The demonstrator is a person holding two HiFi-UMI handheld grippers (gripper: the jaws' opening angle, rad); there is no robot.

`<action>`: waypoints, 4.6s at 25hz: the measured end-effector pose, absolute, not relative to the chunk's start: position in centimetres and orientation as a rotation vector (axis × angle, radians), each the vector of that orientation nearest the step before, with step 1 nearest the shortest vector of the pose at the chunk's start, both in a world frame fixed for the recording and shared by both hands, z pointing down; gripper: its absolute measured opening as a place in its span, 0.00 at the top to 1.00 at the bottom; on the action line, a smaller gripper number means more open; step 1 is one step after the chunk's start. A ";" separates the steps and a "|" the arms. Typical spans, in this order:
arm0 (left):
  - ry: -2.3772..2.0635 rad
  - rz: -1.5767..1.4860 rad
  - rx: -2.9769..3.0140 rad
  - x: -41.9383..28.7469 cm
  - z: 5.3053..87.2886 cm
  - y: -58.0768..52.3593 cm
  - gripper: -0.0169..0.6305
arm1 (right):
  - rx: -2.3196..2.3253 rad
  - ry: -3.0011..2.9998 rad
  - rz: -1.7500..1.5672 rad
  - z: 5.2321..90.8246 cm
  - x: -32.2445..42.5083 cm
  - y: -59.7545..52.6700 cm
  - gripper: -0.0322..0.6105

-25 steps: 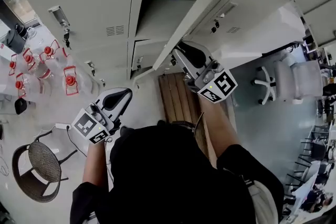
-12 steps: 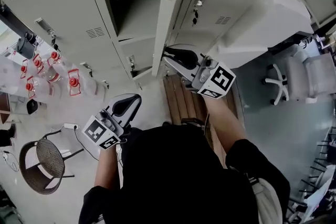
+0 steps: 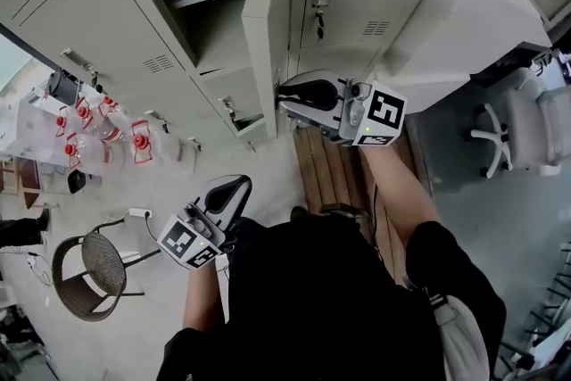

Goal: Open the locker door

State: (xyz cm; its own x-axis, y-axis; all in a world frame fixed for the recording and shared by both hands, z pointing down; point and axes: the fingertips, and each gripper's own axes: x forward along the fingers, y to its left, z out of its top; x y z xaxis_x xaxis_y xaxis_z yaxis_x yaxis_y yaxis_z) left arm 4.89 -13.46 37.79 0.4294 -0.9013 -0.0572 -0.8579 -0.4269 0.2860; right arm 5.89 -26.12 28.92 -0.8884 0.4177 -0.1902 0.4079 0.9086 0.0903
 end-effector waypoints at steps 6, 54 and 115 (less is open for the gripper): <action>-1.572 -0.277 2.430 5.8 38.1 -14.0 0.95 | 0.740 2.824 0.020 28.9 7.5 -26.8 0.86; -1.387 -0.140 2.514 10.5 38.0 -17.0 0.95 | 1.122 2.776 -0.160 28.9 16.3 -33.6 0.84; -0.894 -0.382 2.635 -12.1 38.5 -1.4 0.95 | -0.499 3.025 -0.203 35.8 -6.7 -5.6 0.93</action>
State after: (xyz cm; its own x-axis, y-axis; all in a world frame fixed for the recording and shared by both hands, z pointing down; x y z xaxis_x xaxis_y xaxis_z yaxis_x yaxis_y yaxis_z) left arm -12.15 -1.38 38.55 0.7670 -0.6252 -0.1442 -0.5362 -0.7480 0.3911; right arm -6.69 -5.55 35.81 -0.9448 -0.3243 -0.0468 -0.3151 0.9385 -0.1412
